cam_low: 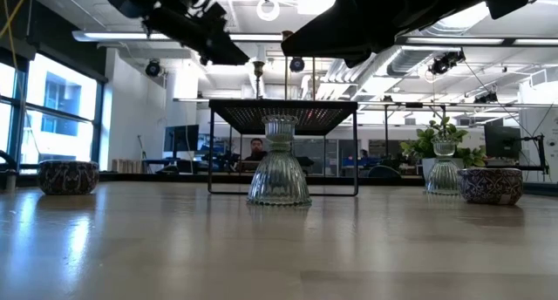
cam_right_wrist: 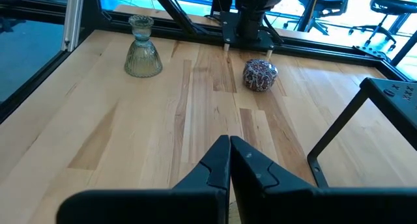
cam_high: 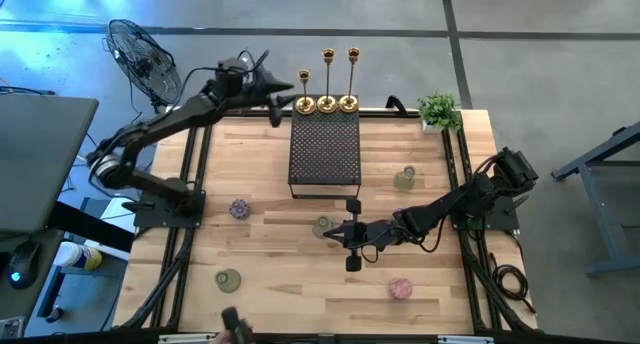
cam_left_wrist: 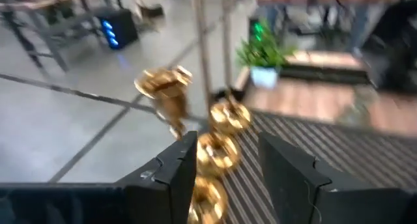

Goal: Pick & Place candle stick holders
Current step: Put the gold candle holder on the shelf, then put the red scented candle on the shelf

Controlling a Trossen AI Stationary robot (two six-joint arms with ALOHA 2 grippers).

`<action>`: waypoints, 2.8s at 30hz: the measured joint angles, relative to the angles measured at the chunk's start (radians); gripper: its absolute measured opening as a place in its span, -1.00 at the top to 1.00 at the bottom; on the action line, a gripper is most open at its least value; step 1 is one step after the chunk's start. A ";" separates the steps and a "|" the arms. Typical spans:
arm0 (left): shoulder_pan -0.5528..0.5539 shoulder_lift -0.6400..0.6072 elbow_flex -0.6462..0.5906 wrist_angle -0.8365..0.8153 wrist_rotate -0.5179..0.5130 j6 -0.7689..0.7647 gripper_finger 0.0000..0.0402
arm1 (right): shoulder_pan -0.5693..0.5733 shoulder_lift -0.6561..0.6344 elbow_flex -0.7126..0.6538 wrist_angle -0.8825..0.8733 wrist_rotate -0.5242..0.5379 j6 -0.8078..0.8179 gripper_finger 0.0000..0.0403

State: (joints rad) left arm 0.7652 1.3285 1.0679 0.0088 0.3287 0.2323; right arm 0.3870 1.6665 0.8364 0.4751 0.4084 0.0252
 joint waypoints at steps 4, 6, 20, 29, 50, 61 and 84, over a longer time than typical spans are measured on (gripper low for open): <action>-0.007 -0.098 -0.006 -0.207 0.055 0.061 0.39 | 0.000 0.000 0.000 0.000 0.002 0.000 0.99; -0.033 -0.146 -0.044 -0.249 0.062 0.078 0.52 | 0.000 0.000 0.000 0.000 0.002 0.000 0.99; -0.304 -0.413 -0.636 0.271 0.018 -0.084 0.93 | 0.145 -0.178 0.001 -0.471 0.119 0.455 1.00; -0.368 -0.418 -0.795 0.503 -0.044 -0.199 0.93 | 0.377 -0.262 0.002 -1.131 0.106 1.389 0.92; -0.375 -0.417 -0.797 0.475 -0.003 -0.203 0.93 | 0.192 -0.266 0.000 -1.466 0.054 1.509 -0.59; -0.375 -0.416 -0.797 0.459 -0.003 -0.188 0.93 | 0.147 -0.266 0.000 -1.428 0.027 1.374 -0.58; -0.375 -0.414 -0.797 0.439 -0.004 -0.188 0.93 | 0.137 -0.257 -0.134 -1.283 0.113 1.430 -0.96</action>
State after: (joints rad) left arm 0.3904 0.9141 0.2710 0.4480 0.3248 0.0441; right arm 0.5239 1.4091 0.7027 -0.8076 0.5211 1.4548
